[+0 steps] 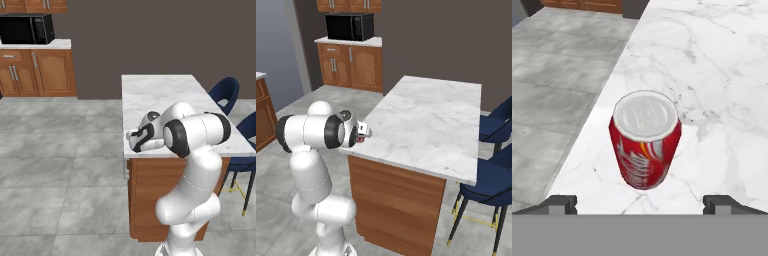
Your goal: Pick the water bottle, can from the counter and place them in the open cabinet.
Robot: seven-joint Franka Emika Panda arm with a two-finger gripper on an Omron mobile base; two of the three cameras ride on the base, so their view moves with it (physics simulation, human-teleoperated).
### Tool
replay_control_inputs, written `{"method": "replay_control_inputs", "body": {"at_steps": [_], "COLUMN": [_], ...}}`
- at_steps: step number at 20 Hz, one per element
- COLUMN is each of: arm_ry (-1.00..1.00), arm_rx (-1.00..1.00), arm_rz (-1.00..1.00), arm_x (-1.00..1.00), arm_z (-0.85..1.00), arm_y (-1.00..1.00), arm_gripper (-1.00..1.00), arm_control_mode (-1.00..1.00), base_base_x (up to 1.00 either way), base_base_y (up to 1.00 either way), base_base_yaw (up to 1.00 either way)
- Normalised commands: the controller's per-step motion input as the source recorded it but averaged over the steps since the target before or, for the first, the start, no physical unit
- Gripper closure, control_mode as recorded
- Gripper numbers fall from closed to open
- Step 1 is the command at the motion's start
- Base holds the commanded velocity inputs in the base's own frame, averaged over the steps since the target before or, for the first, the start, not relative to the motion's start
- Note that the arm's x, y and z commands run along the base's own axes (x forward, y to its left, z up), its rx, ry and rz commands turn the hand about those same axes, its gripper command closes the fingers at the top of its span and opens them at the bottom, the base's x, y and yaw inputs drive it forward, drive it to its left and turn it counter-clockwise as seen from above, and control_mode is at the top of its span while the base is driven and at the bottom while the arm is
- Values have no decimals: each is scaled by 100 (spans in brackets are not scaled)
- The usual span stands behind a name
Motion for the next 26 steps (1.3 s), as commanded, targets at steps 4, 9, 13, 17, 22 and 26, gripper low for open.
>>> {"method": "replay_control_inputs", "body": {"at_steps": [4,9,13,17,22,26], "arm_ry": [0,1,2,1,2,1], "arm_rx": [0,0,0,0,0,0], "arm_rz": [0,0,0,0,0,0], "arm_x": [16,20,17,19,23,22], "arm_z": [-8,-7,-7,-11,-13,-11], "arm_y": [0,0,0,0,0,2], "arm_gripper": [-100,-100,-100,-100,-100,-100], "arm_control_mode": [-100,-100,-100,-100,-100,-100], "base_base_x": [0,0,0,0,0,0], "base_base_y": [0,0,0,0,0,0], "base_base_yaw": [0,0,0,0,0,0]}}
